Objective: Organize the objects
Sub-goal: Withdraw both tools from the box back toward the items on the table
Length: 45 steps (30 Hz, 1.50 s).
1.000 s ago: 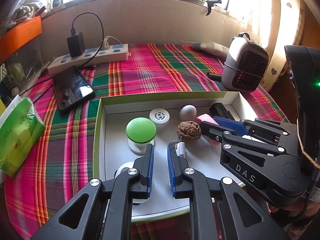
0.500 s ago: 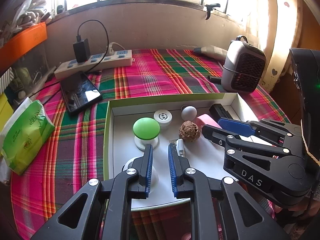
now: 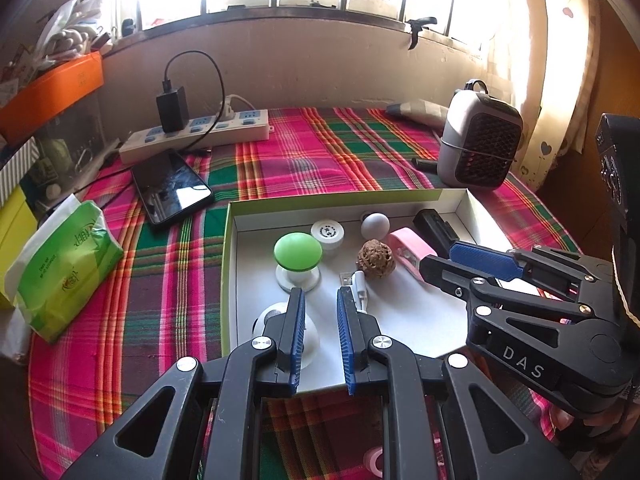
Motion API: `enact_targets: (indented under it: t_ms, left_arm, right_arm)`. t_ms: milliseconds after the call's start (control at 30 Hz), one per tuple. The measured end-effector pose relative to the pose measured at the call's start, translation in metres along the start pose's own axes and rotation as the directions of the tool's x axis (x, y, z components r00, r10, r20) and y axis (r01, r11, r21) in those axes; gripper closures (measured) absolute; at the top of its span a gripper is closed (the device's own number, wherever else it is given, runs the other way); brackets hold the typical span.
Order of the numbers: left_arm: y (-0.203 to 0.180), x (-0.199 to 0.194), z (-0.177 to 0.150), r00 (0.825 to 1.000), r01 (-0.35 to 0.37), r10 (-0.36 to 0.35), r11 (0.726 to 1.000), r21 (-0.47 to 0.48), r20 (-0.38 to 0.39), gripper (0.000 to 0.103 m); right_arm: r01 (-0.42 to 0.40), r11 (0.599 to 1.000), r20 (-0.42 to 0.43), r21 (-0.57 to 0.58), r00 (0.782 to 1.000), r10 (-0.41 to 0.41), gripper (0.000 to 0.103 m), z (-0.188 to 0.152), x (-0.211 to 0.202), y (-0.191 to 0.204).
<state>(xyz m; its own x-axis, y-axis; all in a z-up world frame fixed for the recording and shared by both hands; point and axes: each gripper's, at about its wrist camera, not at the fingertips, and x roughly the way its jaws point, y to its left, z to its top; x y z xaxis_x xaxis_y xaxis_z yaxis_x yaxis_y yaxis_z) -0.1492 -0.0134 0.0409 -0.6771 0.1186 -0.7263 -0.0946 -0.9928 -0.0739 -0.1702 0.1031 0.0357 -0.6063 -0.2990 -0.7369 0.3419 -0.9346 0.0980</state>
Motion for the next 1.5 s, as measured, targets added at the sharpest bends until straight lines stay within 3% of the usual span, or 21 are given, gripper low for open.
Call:
enact_targets:
  t_ms: [400, 933, 1200, 1500]
  left_arm:
    - [-0.002, -0.012, -0.007, 1.0, -0.017, 0.017, 1.0, 0.016, 0.02, 0.088]
    - [0.0, -0.035, -0.027, 0.999, 0.012, -0.012, 1.0, 0.007, 0.03, 0.088]
    - [0.008, -0.045, -0.04, 0.999, 0.022, -0.022, 1.0, -0.014, 0.028, 0.087]
    - [0.019, -0.049, -0.059, 1.0, 0.029, -0.029, 0.999, -0.044, 0.006, 0.086]
  right_arm:
    - [-0.001, 1.0, 0.014, 0.017, 1.0, 0.001, 0.072, -0.012, -0.011, 0.002]
    - [-0.024, 1.0, 0.044, 0.002, 0.999, 0.024, 0.072, -0.032, -0.037, 0.011]
    - [-0.051, 0.999, 0.043, -0.019, 0.998, 0.052, 0.072, -0.048, -0.047, 0.02]
    - [-0.134, 0.988, 0.002, -0.071, 0.991, 0.135, 0.072, -0.067, -0.046, 0.034]
